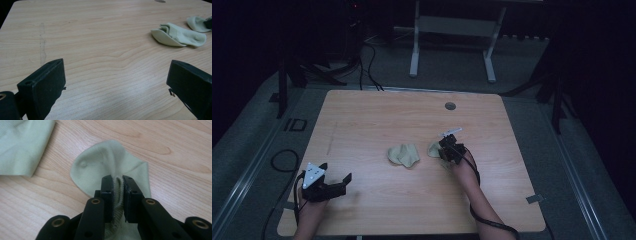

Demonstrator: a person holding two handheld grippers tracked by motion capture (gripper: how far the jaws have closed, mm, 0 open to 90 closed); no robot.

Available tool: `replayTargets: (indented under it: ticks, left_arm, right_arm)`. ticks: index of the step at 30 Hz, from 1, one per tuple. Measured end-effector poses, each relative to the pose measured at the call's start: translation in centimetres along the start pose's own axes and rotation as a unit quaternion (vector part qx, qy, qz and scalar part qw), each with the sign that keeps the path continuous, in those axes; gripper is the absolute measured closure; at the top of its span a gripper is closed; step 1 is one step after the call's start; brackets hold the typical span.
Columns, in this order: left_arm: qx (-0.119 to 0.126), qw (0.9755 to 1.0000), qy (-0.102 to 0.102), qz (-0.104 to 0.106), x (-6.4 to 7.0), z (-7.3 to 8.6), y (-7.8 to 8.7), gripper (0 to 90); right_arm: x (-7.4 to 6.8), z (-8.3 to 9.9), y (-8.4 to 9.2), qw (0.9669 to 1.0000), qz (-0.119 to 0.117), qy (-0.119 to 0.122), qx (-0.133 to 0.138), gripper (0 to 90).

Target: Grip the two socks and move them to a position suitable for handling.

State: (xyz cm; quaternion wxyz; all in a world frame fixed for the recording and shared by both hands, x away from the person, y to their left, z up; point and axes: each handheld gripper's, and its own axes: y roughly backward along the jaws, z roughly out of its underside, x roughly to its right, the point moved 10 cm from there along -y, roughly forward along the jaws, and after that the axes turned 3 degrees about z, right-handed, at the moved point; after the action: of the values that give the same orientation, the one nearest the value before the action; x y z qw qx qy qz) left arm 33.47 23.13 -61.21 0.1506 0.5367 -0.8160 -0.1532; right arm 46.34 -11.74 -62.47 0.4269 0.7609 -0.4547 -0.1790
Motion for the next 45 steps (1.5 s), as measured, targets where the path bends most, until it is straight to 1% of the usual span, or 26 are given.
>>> replayTargets:
  ticks: [4,9,10,11,12,14,15,16,17,20,21,23,26,28,32,34,35,36,37,38,39,40,41,43,45]
  left_arm:
    - [0.001,1.0000,0.000,0.001,0.0,0.0,0.0,2.0]
    - [0.003,1.0000,0.000,0.001,0.1,-0.1,0.0,2.0]
    - [0.003,1.0000,0.000,0.001,0.1,-0.1,0.0,2.0]
    - [0.009,1.0000,-0.004,0.002,0.2,-0.3,0.0,2.0]
    - [0.011,0.9999,-0.005,0.004,0.3,-0.4,0.0,2.0]
    - [0.009,0.9999,-0.006,0.005,0.4,-0.3,-0.1,2.0]
    - [0.009,0.9999,-0.006,0.005,0.4,-0.3,-0.1,2.0]
    - [0.005,0.9999,-0.007,0.007,0.5,-0.2,-0.2,2.0]
    - [0.002,0.9999,-0.007,0.007,0.5,-0.1,-0.3,2.0]
    - [0.003,0.9999,-0.008,0.008,0.6,-0.2,-0.4,2.0]
    - [0.003,0.9999,-0.009,0.008,0.7,-0.2,-0.4,2.0]
    - [0.005,0.9999,-0.011,0.010,0.9,-0.3,-0.3,2.0]
    - [0.021,0.9993,-0.023,0.020,1.4,-0.7,-0.1,2.0]
    - [0.025,0.9990,-0.027,0.024,1.7,-0.9,-0.1,2.0]
    - [0.013,0.9989,-0.036,0.028,2.2,-0.7,-0.3,2.0]
    - [0.014,0.9986,-0.042,0.030,2.4,-0.8,-0.3,2.0]
    - [0.015,0.9985,-0.042,0.032,2.5,-0.8,-0.3,2.0]
    - [0.018,0.9981,-0.041,0.041,2.7,-0.9,-0.3,2.0]
    - [0.025,0.9973,-0.038,0.057,3.1,-1.0,-0.3,2.0]
    - [0.029,0.9966,-0.035,0.068,3.4,-1.1,-0.3,2.0]
    - [0.029,0.9966,-0.035,0.068,3.4,-1.1,-0.3,2.0]
    - [0.023,0.9959,-0.043,0.076,3.8,-1.0,-0.5,2.0]
    - [0.019,0.9959,-0.047,0.075,4.0,-0.9,-0.6,2.0]
    - [0.015,0.9955,-0.051,0.079,4.4,-0.9,-0.8,2.0]
    - [0.012,0.9955,-0.054,0.078,4.8,-0.9,-1.0,2.0]
  right_arm:
    - [0.2,0.0,1.3,0.9999,-0.003,-0.003,0.011,80.3]
    - [-0.5,0.0,3.8,0.9994,-0.010,0.019,0.028,80.6]
    - [-0.5,0.0,3.8,0.9994,-0.010,0.019,0.028,80.6]
    - [-0.7,0.0,4.4,0.9992,-0.014,0.020,0.031,80.6]
    - [-1.1,0.2,5.8,0.9989,-0.015,0.018,0.041,81.0]
    - [-1.8,0.4,7.0,0.9982,-0.021,0.027,0.050,81.0]
    - [-1.8,0.4,7.0,0.9982,-0.021,0.027,0.050,81.0]
    - [-2.0,0.5,7.7,0.9977,-0.018,0.033,0.056,81.0]
    - [-2.6,0.5,9.0,0.9965,-0.015,0.046,0.068,80.9]
    - [-3.5,0.3,11.4,0.9940,-0.015,0.061,0.089,81.0]
    - [-3.9,0.3,11.8,0.9934,-0.017,0.063,0.094,80.9]
    - [-5.2,1.0,12.5,0.9923,-0.022,0.075,0.096,81.0]
    - [-7.4,2.8,12.2,0.9922,-0.050,0.080,0.081,81.0]
    - [-9.2,4.1,11.4,0.9912,-0.075,0.087,0.066,81.0]
    - [-12.1,6.2,9.5,0.9903,-0.105,0.086,0.034,80.8]
    - [-13.2,6.9,8.7,0.9894,-0.114,0.088,0.022,80.7]
    - [-13.8,7.3,8.2,0.9888,-0.124,0.082,0.013,80.0]
    - [-14.1,7.5,7.9,0.9884,-0.129,0.079,0.009,79.2]
    - [-14.5,7.7,7.5,0.9877,-0.135,0.078,0.001,75.8]
    - [-14.9,8.0,7.1,0.9870,-0.139,0.081,-0.004,70.4]
    - [-14.9,8.0,7.1,0.9870,-0.139,0.081,-0.004,70.4]
    - [-15.1,8.1,6.9,0.9871,-0.136,0.084,-0.005,67.9]
    - [-15.4,7.8,6.7,0.9891,-0.120,0.085,0.004,57.1]
    - [-15.9,7.6,6.4,0.9900,-0.101,0.097,0.012,51.4]
    - [-16.5,7.5,6.2,0.9899,-0.092,0.106,0.016,47.1]
